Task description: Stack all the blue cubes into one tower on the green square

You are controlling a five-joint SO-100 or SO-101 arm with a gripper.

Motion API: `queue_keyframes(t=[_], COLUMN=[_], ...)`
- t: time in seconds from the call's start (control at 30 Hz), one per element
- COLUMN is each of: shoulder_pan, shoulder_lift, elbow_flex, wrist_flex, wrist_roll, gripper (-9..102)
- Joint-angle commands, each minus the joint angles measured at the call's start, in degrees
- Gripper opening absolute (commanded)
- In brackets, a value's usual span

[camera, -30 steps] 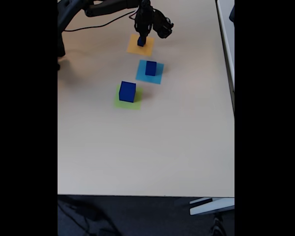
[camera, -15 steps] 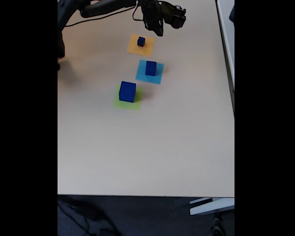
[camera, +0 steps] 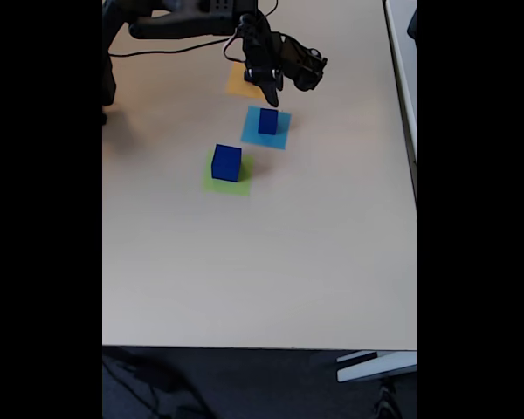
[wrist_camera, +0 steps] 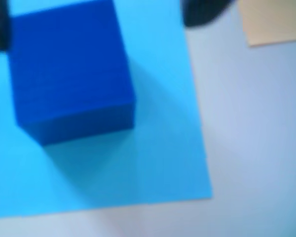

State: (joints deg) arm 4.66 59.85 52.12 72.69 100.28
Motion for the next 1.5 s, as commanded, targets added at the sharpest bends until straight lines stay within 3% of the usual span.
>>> queue_keyframes(t=[0.0,0.2,0.37,1.47], shoulder_pan=[0.44,-0.62,-1.14,-1.05], shoulder_lift=[5.62,5.89,6.5,8.09], elbow_flex=[1.41,8.79,12.22,19.69], wrist_flex=[-3.78,-12.92,-15.38,-15.91], wrist_roll=[-1.67,-2.64,-1.76,-2.9], gripper=[23,27,29,23])
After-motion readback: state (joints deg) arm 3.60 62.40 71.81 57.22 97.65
